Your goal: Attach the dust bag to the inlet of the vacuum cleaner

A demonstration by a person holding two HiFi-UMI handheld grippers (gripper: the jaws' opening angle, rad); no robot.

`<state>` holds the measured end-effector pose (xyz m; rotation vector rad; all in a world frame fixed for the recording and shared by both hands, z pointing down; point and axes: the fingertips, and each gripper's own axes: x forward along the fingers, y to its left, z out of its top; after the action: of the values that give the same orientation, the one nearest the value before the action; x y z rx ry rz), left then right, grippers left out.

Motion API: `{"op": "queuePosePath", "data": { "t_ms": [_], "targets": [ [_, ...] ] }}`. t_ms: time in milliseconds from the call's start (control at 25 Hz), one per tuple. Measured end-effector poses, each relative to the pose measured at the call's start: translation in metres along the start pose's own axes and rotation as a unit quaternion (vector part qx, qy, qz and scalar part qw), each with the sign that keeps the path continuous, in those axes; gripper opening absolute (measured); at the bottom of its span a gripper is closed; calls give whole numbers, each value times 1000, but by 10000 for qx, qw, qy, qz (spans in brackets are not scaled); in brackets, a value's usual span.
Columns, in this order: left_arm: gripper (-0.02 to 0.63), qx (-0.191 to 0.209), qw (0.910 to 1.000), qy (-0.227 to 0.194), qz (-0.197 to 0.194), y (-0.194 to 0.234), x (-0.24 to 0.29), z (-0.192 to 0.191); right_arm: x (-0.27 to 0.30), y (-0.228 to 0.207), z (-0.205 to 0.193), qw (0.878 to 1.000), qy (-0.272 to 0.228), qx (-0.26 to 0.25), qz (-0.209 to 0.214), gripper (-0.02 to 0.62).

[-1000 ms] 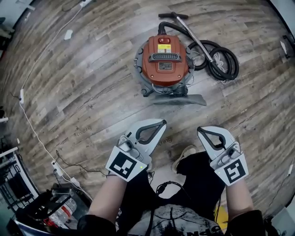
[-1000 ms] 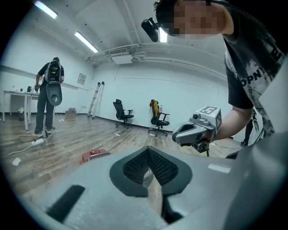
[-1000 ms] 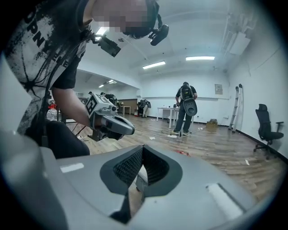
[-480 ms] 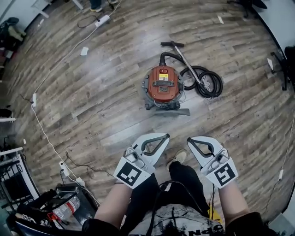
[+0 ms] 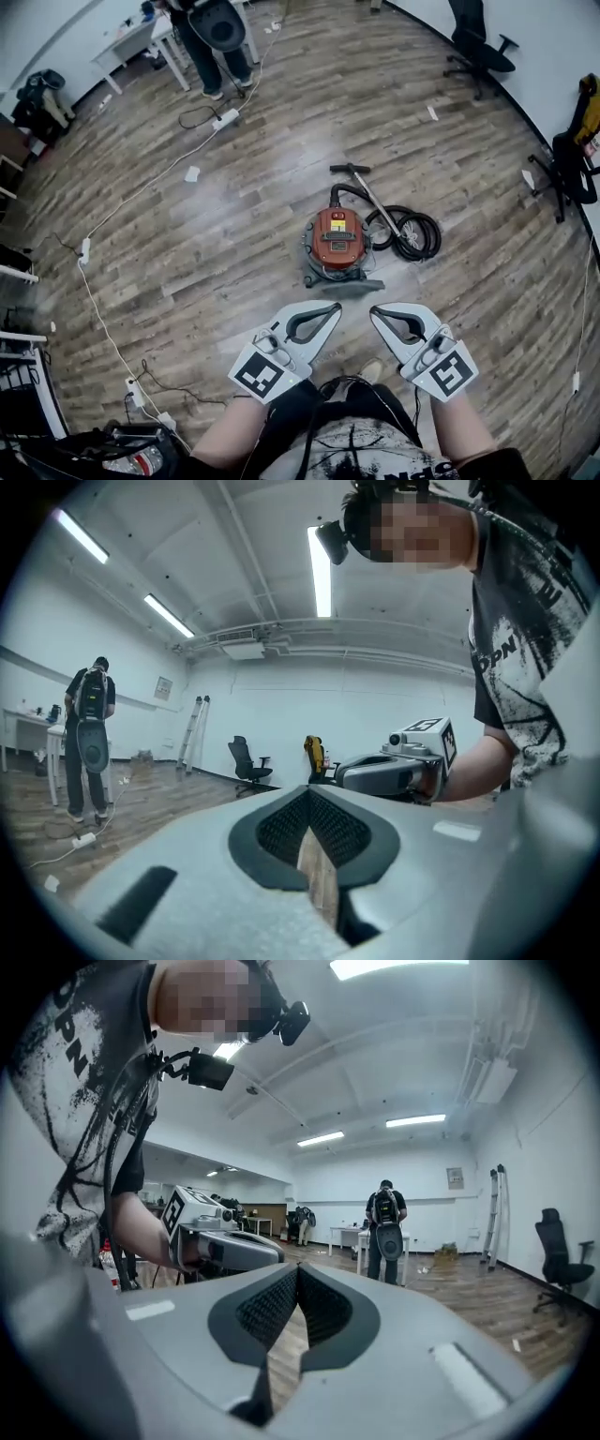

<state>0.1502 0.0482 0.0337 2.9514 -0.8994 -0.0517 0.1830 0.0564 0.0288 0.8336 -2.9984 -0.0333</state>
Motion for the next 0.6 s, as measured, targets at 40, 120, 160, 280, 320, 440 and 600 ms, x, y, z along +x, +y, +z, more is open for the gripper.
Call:
{"op": "queuePosePath", "data": {
  "t_ms": [40,120,160,280,320,440,600],
  "targets": [
    [2,66,10000,7,-41,-1,-5,6,3,4,6,10000,-29,-55,-4,6],
    [2,217,9997,38,-71,-1,-14,17,10,9,15,9999,-101,-77,23,6],
    [2,294,9995,35,-53,1,-18,23,14,11,20,9998,-151,-106,62,6],
    [2,503,9987,13,-14,6,-31,36,26,21,34,9990,-326,-267,150,6],
    [2,571,9984,43,-15,6,-36,38,27,25,36,9988,-346,-300,155,5],
    [2,646,9979,91,33,5,-50,43,25,34,32,9993,-123,-322,139,5],
    [2,614,9980,9,159,5,-67,45,23,42,18,9990,181,-368,161,6]
  ]
}}
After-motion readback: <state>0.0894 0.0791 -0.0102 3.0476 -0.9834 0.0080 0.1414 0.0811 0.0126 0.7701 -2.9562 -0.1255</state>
